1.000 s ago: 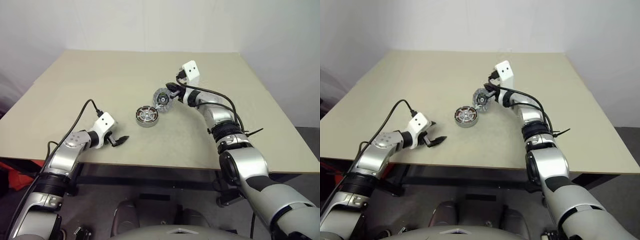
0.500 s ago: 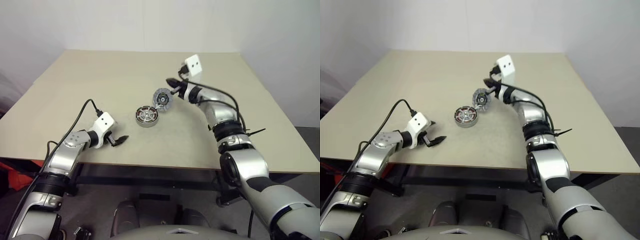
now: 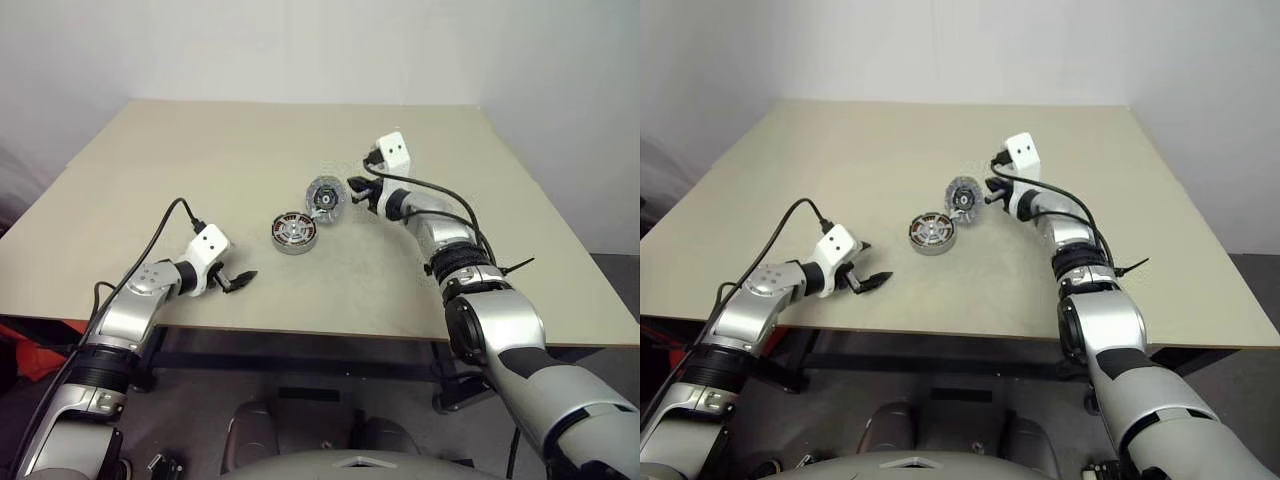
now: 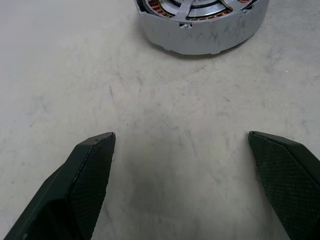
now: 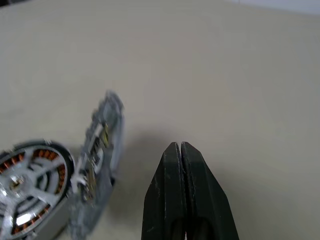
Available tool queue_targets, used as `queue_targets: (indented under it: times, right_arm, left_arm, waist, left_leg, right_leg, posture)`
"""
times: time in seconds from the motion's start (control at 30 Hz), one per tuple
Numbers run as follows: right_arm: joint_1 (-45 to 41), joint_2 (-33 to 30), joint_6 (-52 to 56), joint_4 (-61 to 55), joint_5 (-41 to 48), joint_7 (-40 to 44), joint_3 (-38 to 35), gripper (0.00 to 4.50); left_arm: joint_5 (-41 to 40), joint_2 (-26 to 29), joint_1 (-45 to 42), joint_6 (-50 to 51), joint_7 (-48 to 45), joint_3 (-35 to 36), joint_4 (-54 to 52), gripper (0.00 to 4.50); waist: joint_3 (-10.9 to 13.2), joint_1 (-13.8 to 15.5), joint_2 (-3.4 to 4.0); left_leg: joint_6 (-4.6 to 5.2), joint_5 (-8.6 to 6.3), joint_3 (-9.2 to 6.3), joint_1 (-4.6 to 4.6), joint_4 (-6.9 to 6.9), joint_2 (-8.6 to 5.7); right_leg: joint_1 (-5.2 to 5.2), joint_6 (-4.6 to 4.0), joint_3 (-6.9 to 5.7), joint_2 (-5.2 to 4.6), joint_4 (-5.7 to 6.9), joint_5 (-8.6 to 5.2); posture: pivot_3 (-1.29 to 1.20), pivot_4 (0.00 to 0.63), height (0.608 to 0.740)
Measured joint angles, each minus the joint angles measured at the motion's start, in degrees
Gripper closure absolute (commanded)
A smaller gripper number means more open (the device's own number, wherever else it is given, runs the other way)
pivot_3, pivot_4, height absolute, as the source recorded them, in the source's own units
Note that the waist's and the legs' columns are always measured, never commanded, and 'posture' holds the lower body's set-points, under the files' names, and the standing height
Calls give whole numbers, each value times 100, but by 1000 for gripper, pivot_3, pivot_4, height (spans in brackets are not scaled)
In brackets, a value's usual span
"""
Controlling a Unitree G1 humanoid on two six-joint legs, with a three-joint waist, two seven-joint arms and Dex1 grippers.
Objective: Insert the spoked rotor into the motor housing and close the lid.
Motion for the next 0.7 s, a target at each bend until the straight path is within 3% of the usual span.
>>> queue_targets:
  times: [0.27,0.43,0.7]
  right_arm:
    - [46,116,-46,-164,-6,157,4,4483]
    - [565,604,556,-1387,114,444,198,4483]
    - [1032,800,1336,-2702,183,389,413,4483]
  left_arm:
    - [1,8,2,1,1,10,-1,0]
    - [5,31,-56,1,44,30,79,0]
    - [4,115,-162,-6,96,183,258,0]
  waist:
    - [0,-2,0]
    - [0,-6,0]
    - [-1,-1,-1]
  left_leg:
    - [2,-1,0,1,1,2]
    - [4,-2,0,1,1,2]
    - [0,0,-1,4,0,2]
  right_leg:
    - [0,-1,-1,1,1,-1]
    - [-1,-1,-1,1,1,-1]
    - [2,-1,-1,1,-1,-1]
  posture:
    - [0,0,740]
    - [0,0,740]
    - [0,0,740]
